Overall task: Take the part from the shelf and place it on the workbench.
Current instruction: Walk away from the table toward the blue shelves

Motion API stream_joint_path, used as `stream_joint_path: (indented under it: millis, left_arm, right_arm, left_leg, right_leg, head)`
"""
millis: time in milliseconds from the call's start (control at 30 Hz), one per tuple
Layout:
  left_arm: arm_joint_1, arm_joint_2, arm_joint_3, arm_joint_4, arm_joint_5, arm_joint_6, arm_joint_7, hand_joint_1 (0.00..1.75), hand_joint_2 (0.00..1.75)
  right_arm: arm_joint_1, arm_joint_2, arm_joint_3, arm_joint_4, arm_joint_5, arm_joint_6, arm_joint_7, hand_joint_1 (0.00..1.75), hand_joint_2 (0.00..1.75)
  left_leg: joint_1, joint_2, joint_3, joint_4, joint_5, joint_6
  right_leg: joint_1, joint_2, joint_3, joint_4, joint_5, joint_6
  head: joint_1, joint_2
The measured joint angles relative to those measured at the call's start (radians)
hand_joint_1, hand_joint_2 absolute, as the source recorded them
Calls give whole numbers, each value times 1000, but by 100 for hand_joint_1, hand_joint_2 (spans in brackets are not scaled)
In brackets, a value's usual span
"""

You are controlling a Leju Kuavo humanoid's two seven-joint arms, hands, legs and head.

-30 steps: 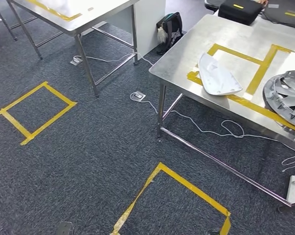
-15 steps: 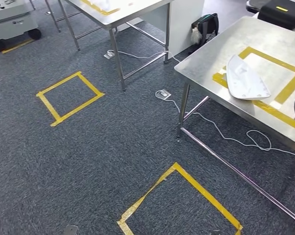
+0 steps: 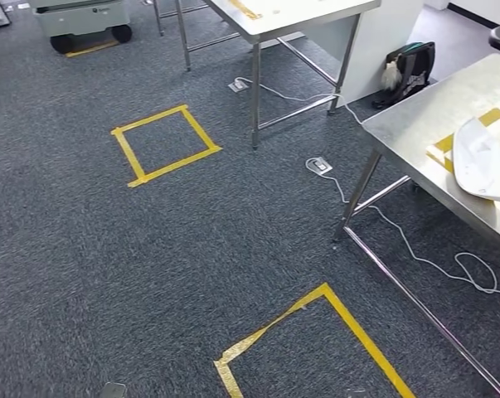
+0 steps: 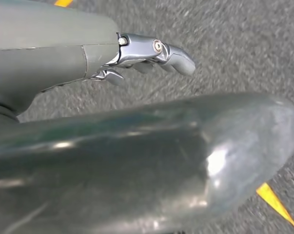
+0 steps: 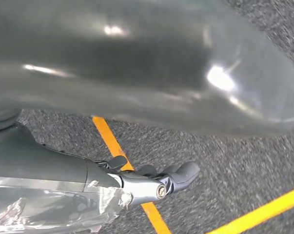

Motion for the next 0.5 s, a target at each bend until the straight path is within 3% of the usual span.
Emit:
stream_joint_path:
  millis: [33,100,167,233,300,367,433,500]
  left_arm:
    - [1,0,0,0,-3,2,0,0,0]
    - [4,-1,0,0,-12,12,0,0,0]
    - [3,-2,-1,0,-20,24,-1,0,0]
    - [1,-2,-3,0,-28,33,-1,0,0]
    - [2,-2,-4,1,-34,41,-2,0,0]
    - [5,-4,-4,1,-37,49,-2,0,0]
    - [2,-6,-5,1,-39,55,-3,0,0]
    - [-2,-8,-6,1,-43,59,-5,0,0]
  right_arm:
    - [0,0,0,0,-1,0,0,0,0]
    - [0,0,0,0,-2,-1,-1,0,0]
    - [-2,0,-1,0,-4,-2,-1,0,0]
    - [-3,1,-2,0,-7,-3,-1,0,0]
    - [-3,3,-3,0,-8,-4,-1,0,0]
    - [-3,4,-5,0,-10,-6,-2,0,0]
    - [-1,5,-8,0,-10,-6,-3,0,0]
    - [1,5,-10,0,-10,-6,-4,0,0]
  left_leg:
    - [-2,-14,-2,1,2,0]
    - [-4,-42,-4,2,6,-2]
    - [-5,-68,-7,6,9,-8]
    - [-3,-90,-17,9,15,-18]
    - [2,-106,-27,10,21,-30]
    - [1,-69,-49,45,-2,-41]
    - [1,-8,-103,157,-67,-51]
    - [7,13,-164,283,-117,-59]
  right_leg:
    - [1,3,-1,7,5,-3]
    - [3,18,55,-93,65,-11]
    - [0,70,125,-230,110,-20]
    - [-1,101,153,-284,114,-25]
    - [1,79,156,-288,120,-32]
    - [-2,51,158,-294,128,-41]
    - [-3,18,158,-297,130,-47]
    - [-2,-16,156,-297,129,-47]
  head:
    - [0,0]
    - [0,0]
    - [-1,0]
    - [-1,0]
    - [-1,0]
    - [-8,0]
    - [-16,0]
    - [-18,0]
